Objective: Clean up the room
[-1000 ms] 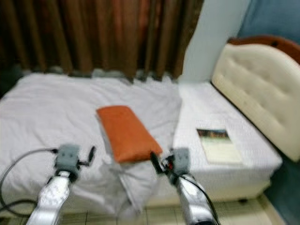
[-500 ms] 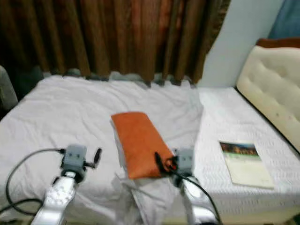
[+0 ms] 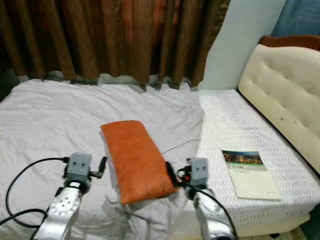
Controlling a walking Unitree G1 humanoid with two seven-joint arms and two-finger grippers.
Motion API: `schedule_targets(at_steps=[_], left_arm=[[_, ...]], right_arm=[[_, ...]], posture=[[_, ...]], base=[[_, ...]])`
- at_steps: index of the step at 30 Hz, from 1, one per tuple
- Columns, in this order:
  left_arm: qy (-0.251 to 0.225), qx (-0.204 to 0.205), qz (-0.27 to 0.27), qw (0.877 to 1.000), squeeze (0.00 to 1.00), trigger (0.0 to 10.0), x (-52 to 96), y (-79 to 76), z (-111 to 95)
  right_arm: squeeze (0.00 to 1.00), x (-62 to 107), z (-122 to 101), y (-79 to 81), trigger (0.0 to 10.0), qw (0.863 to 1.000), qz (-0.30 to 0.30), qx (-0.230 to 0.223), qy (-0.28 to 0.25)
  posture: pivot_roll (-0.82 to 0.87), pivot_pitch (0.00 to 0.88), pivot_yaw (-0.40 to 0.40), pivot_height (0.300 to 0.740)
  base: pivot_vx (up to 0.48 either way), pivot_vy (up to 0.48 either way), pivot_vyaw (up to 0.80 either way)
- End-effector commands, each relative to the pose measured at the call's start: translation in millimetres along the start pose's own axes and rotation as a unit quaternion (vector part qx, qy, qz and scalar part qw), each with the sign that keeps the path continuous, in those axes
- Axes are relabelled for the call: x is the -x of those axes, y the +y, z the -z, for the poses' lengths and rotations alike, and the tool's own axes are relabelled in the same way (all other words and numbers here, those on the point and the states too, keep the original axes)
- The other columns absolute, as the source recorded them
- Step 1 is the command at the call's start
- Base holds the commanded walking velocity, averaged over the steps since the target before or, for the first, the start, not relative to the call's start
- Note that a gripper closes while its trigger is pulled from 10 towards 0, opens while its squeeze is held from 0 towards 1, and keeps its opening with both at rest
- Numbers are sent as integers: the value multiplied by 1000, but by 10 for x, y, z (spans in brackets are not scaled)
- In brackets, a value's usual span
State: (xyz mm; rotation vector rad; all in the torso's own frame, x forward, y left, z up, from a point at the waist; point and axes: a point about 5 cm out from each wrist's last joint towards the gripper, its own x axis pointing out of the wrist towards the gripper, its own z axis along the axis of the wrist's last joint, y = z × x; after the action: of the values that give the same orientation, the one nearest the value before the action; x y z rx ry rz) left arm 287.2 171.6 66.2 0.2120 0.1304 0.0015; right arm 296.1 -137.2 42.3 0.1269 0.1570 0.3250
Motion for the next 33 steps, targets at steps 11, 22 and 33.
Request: schedule_targets(at_steps=[11,22,33], left_arm=[[-2,0,10,1000,0,10000,-12,-69,-24],[-3,-5,-1,1000,0,10000,7,-57,-6],[-4,3,-2,1000,0,10000,15,-46,-2]], right_arm=[[0,34,-36,-109,10000,1000,11,17,0],[0,42,-22,-102,10000,1000,7,10,4],[0,49,-8,-91,10000,1000,2,10,8]], posture=[[120,0,-86,740],[120,0,-89,740],[119,0,-88,740]], base=[[381,-287,179],[179,-48,123],[447,0,0]])
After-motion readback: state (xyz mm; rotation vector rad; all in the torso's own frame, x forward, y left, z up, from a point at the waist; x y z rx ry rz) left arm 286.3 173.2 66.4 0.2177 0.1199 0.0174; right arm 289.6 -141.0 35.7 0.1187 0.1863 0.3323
